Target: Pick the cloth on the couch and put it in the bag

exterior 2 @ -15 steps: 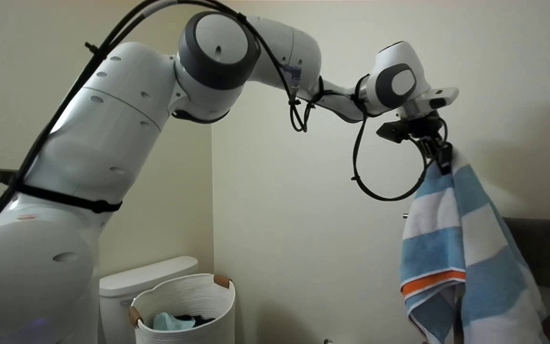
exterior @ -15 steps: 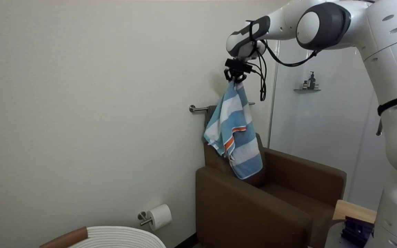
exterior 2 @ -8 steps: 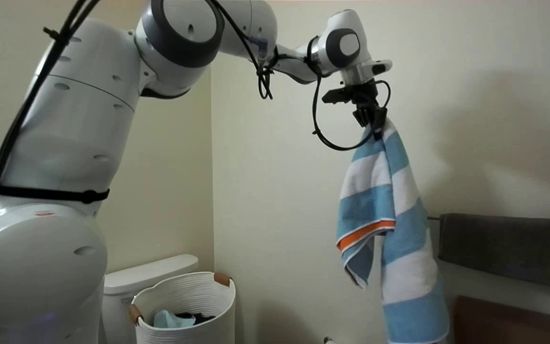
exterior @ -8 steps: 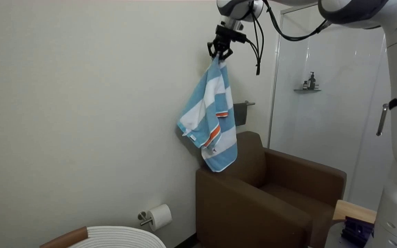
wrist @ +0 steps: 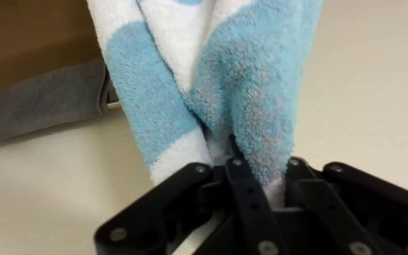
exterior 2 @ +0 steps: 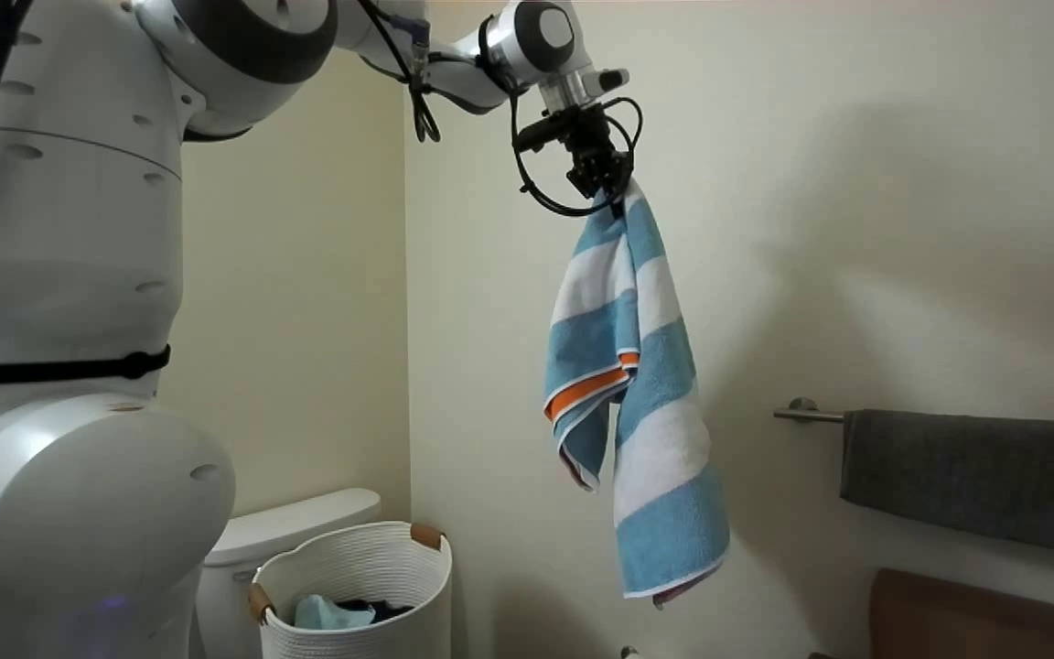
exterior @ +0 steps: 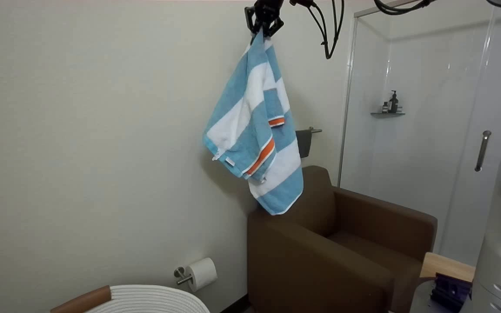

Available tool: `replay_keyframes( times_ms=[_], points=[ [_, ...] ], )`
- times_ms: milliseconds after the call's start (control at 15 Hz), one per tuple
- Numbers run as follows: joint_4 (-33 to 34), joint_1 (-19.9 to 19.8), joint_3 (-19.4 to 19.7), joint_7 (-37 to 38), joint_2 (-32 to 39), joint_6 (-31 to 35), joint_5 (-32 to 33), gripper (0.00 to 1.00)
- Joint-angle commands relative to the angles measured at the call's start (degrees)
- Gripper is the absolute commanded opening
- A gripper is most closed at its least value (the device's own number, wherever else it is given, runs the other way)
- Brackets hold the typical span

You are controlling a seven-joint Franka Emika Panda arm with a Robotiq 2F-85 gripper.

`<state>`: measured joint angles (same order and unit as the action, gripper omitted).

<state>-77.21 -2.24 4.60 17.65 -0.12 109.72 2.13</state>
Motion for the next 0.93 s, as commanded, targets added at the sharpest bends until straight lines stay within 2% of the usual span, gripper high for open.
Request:
replay_keyframes(
  times_ms=[0,267,333,467,600,867],
  points=[
    [-0.06,0.14,0.0,0.06,-0.01,-0.27,0.0,0.16],
    [-0.25,-0.01,0.38,0.06,1.58,-0.27,-0.01,0.16],
    [-0.25,-0.01,0.4,0.06,1.71,-0.27,-0.01,0.09],
    [-1.6,0.72,-0.42,-2.4,1.45,-0.26,-3.85,0.1],
    [-5.15,2.46,-2.44,-5.82,-0.49,0.37,-5.69,0.09],
    [-9.46,7.04,-6.94,-8.55,-3.51,-0.5,-5.03,0.09]
  ],
)
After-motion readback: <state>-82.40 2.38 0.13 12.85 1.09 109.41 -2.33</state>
